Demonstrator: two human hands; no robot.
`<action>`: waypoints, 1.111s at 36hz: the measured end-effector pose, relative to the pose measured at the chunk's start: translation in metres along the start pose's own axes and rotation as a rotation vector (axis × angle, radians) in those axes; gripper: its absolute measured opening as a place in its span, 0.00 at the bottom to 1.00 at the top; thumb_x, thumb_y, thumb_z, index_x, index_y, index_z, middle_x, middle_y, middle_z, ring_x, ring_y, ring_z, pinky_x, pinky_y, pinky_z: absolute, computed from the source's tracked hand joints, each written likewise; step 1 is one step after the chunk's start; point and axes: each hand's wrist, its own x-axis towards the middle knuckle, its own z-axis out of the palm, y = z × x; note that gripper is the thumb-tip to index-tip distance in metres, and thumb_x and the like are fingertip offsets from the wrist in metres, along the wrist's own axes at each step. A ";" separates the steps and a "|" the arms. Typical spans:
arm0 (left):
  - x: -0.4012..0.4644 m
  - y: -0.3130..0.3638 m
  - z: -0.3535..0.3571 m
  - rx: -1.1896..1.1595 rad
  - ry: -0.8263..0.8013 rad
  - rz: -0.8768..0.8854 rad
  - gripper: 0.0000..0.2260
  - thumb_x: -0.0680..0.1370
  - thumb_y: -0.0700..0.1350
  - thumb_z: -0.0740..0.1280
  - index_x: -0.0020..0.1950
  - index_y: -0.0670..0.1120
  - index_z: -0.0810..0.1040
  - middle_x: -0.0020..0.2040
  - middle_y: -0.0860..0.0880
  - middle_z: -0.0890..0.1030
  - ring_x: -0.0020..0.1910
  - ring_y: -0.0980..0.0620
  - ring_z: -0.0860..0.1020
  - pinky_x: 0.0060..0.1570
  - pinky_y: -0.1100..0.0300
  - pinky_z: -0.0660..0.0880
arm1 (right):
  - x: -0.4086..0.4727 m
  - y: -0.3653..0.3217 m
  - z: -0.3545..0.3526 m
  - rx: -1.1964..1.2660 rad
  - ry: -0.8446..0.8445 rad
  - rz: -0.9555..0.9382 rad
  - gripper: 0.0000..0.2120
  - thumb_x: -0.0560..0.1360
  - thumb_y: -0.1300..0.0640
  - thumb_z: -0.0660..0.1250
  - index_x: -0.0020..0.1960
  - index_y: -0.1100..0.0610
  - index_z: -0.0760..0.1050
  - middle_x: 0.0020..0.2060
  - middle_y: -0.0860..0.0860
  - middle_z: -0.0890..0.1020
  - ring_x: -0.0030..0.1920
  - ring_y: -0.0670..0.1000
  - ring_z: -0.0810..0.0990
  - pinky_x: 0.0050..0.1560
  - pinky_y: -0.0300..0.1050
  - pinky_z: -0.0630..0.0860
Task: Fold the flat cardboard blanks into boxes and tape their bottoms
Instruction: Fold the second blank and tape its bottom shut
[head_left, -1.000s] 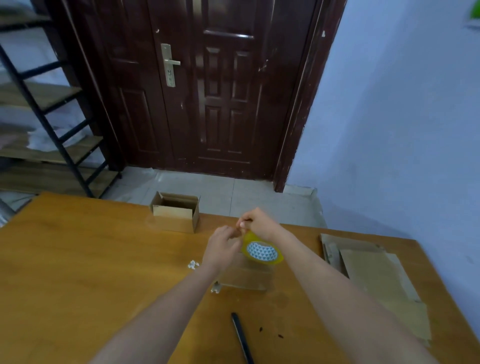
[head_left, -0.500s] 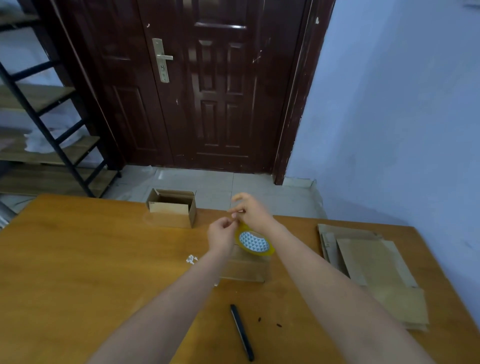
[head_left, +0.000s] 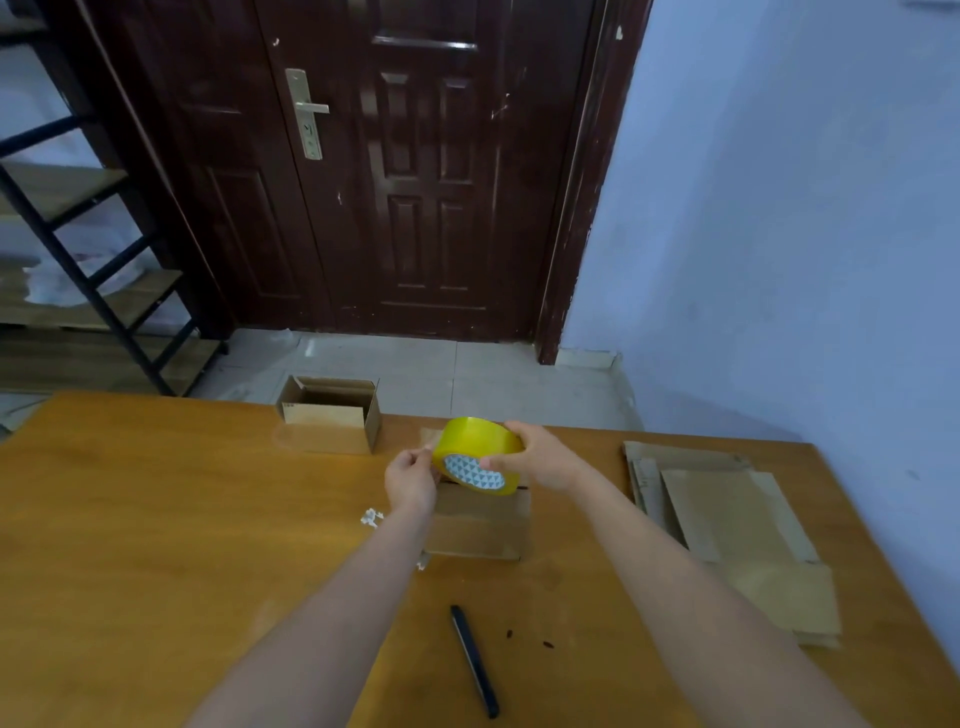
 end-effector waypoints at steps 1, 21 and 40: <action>-0.001 0.001 0.000 -0.024 -0.006 0.000 0.12 0.81 0.40 0.60 0.37 0.42 0.72 0.37 0.45 0.76 0.41 0.47 0.76 0.48 0.52 0.76 | -0.002 -0.004 0.000 -0.028 0.011 -0.018 0.24 0.70 0.54 0.74 0.63 0.57 0.72 0.51 0.50 0.78 0.51 0.50 0.78 0.51 0.44 0.76; 0.000 0.002 -0.002 -0.248 -0.023 -0.117 0.03 0.81 0.35 0.57 0.50 0.41 0.69 0.47 0.44 0.76 0.48 0.45 0.78 0.59 0.54 0.74 | 0.007 -0.045 0.001 -1.117 -0.014 0.338 0.25 0.71 0.39 0.68 0.59 0.56 0.73 0.46 0.49 0.74 0.50 0.53 0.77 0.48 0.44 0.75; 0.010 0.003 -0.008 -0.292 -0.057 -0.164 0.14 0.83 0.40 0.54 0.67 0.38 0.64 0.59 0.38 0.78 0.51 0.42 0.80 0.56 0.48 0.77 | -0.032 -0.008 -0.070 -0.175 -0.046 0.111 0.22 0.75 0.46 0.68 0.51 0.67 0.76 0.43 0.57 0.79 0.42 0.54 0.79 0.45 0.48 0.75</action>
